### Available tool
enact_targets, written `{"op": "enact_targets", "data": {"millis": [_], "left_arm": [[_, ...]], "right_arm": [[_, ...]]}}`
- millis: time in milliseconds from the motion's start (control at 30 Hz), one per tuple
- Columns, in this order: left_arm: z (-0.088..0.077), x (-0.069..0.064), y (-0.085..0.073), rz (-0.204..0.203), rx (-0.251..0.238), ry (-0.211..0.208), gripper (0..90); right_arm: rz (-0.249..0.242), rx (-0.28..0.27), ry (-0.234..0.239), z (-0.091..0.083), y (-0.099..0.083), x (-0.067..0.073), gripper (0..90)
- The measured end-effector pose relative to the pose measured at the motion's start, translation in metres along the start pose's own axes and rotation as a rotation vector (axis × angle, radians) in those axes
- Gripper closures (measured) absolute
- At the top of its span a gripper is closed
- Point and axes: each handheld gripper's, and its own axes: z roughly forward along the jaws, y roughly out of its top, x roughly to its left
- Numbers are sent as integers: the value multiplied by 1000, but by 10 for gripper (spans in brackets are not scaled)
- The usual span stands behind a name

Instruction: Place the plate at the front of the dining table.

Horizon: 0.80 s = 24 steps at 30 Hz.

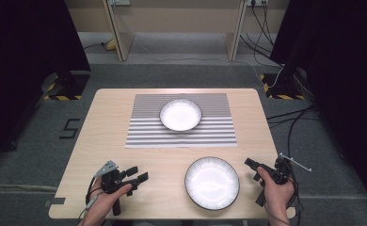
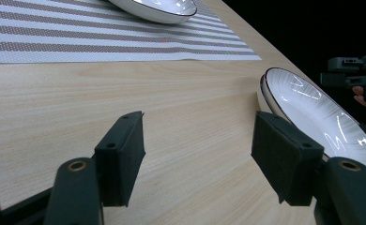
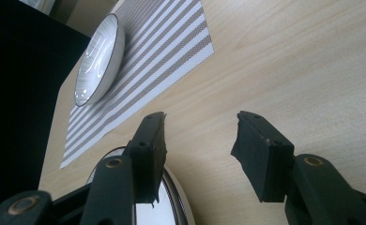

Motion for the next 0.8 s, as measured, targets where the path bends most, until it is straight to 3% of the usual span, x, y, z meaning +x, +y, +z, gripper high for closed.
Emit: {"op": "enact_targets", "data": {"millis": [800], "left_arm": [[1,-1,-1,-2,2,0,343]], "right_arm": [[12,2,-33,-15,-15,-20,520]]}}
